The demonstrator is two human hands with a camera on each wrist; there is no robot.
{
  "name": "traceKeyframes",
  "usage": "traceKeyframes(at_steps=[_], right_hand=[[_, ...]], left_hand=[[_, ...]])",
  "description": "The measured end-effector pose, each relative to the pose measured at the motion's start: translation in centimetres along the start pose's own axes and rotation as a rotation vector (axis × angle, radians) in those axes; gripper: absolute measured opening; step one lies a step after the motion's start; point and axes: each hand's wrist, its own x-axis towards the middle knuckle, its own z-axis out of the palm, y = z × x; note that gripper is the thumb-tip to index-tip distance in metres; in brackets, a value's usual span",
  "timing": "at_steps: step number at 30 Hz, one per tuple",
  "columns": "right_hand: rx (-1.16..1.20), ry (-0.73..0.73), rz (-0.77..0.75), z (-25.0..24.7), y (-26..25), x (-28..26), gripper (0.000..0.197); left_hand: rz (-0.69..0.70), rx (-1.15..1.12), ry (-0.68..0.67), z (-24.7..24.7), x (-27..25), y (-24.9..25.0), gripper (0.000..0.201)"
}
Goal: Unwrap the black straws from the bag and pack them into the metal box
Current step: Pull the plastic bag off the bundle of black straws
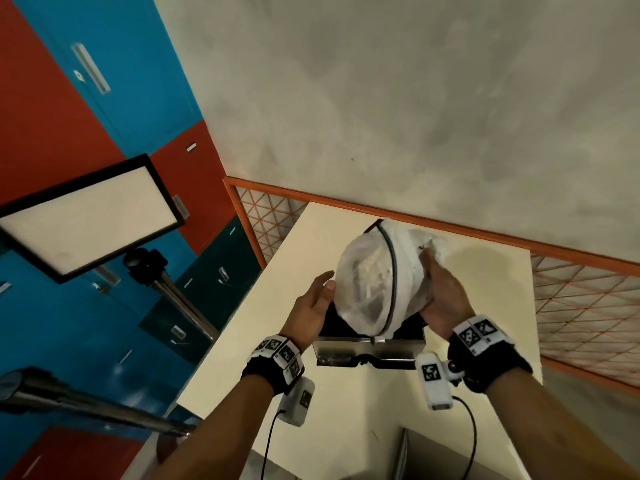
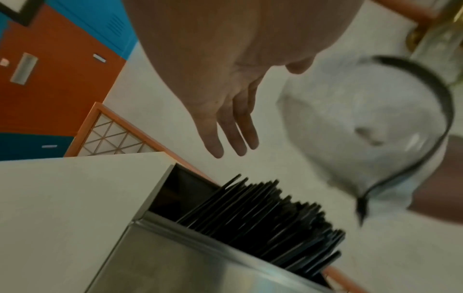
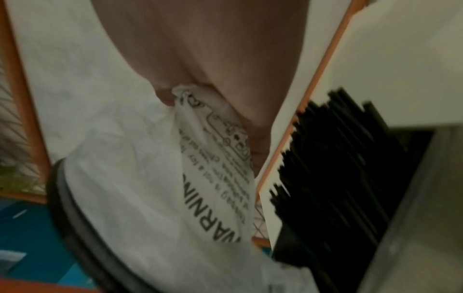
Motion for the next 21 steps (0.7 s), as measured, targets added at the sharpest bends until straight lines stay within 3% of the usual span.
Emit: traceKeyframes(at_steps=[2, 5, 8, 12, 15, 19, 21], right_hand=[[0.015, -0.044, 0.077, 1.6, 2.7, -0.1, 0.058], [-0.077, -0.153, 0.212, 3.6, 6.4, 0.0, 0.066], [-0.185, -0.132, 0.260, 6.1, 9.4, -0.6, 0.052], [-0.328, -0.045, 0.210, 8.9, 13.1, -1.1, 0.039], [-0.470, -0.050, 0.206, 10.4, 16.7, -1.2, 0.037], [-0.503, -0.237, 0.280, 12.3, 20.8, -2.3, 0.019], [-0.558, -0.340, 0.322, 12.8, 22.4, -2.7, 0.030]], left_hand=[[0.005, -0.089, 0.029, -0.9, -1.0, 0.4, 0.049], [-0.006, 0.021, 0.095, -2.4, -2.6, 0.9, 0.020], [-0.058, 0.136, 0.220, -5.2, -3.9, -0.6, 0.012], [-0.208, 0.246, 0.378, -10.2, -6.4, -5.4, 0.014], [-0.367, 0.352, 0.404, -13.0, -8.6, -9.4, 0.015], [-0.593, 0.426, 0.368, -14.7, -10.9, -13.9, 0.028], [-0.661, 0.404, 0.417, -15.0, -11.6, -15.2, 0.035]])
